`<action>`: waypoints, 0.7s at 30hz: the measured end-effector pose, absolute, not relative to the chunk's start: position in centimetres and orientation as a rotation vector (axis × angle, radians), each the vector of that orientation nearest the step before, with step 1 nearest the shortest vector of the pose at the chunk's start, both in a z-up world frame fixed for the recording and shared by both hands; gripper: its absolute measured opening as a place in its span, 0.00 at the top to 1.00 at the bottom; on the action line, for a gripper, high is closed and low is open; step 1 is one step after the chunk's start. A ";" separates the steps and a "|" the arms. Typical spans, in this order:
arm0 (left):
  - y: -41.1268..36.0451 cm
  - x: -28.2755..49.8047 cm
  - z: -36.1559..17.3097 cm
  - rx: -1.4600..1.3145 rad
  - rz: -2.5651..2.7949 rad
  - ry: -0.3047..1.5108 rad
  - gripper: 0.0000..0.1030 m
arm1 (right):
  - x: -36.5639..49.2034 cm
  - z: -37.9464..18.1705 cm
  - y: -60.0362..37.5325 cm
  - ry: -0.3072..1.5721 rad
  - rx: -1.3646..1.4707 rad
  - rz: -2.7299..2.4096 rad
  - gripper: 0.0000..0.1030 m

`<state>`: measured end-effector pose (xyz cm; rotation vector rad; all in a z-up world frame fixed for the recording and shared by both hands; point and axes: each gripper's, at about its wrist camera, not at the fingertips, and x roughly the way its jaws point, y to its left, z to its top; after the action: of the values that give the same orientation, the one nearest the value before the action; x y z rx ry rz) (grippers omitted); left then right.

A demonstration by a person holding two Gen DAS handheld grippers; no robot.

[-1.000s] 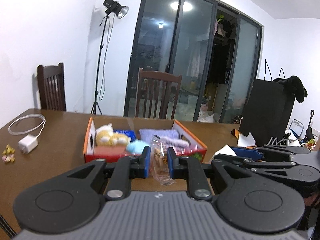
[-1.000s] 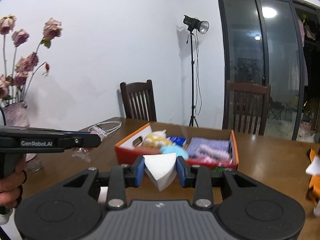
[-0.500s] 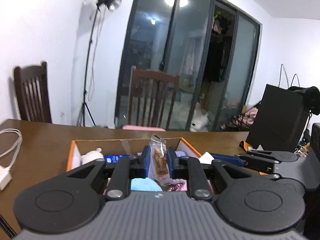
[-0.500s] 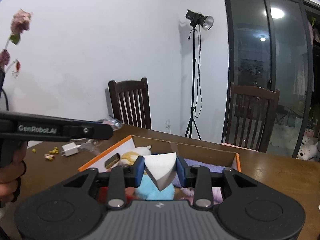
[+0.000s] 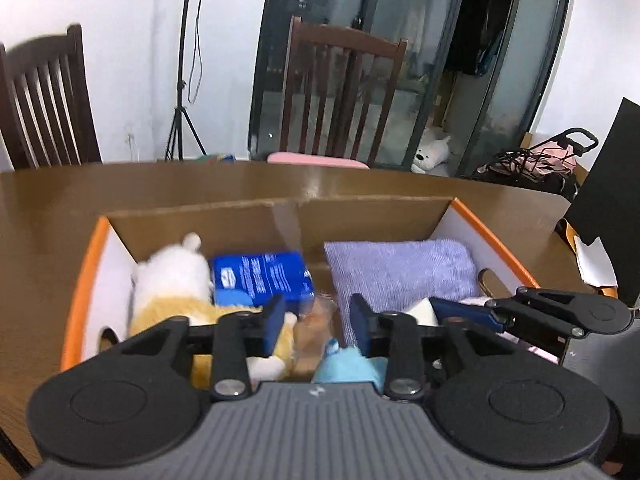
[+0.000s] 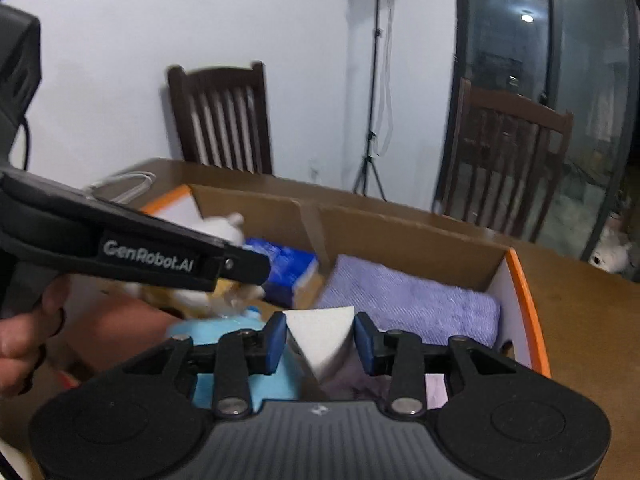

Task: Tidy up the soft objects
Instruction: 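Lower the packet and wedge into the box and open both grippers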

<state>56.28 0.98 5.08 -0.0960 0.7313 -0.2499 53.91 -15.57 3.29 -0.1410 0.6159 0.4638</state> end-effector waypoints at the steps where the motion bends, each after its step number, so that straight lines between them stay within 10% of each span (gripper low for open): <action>1: 1.1 56.2 4.9 -0.104 -0.255 0.730 0.58 | 53.8 3.0 -15.5 0.617 -0.141 0.467 0.59; 21: 5.0 47.3 12.1 -0.097 -0.203 0.570 0.49 | 47.2 9.9 -18.0 0.474 -0.147 0.457 0.42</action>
<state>47.29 5.01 12.07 -0.0972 0.5698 -0.2031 47.23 -18.04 9.89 -0.1469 0.4742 0.4565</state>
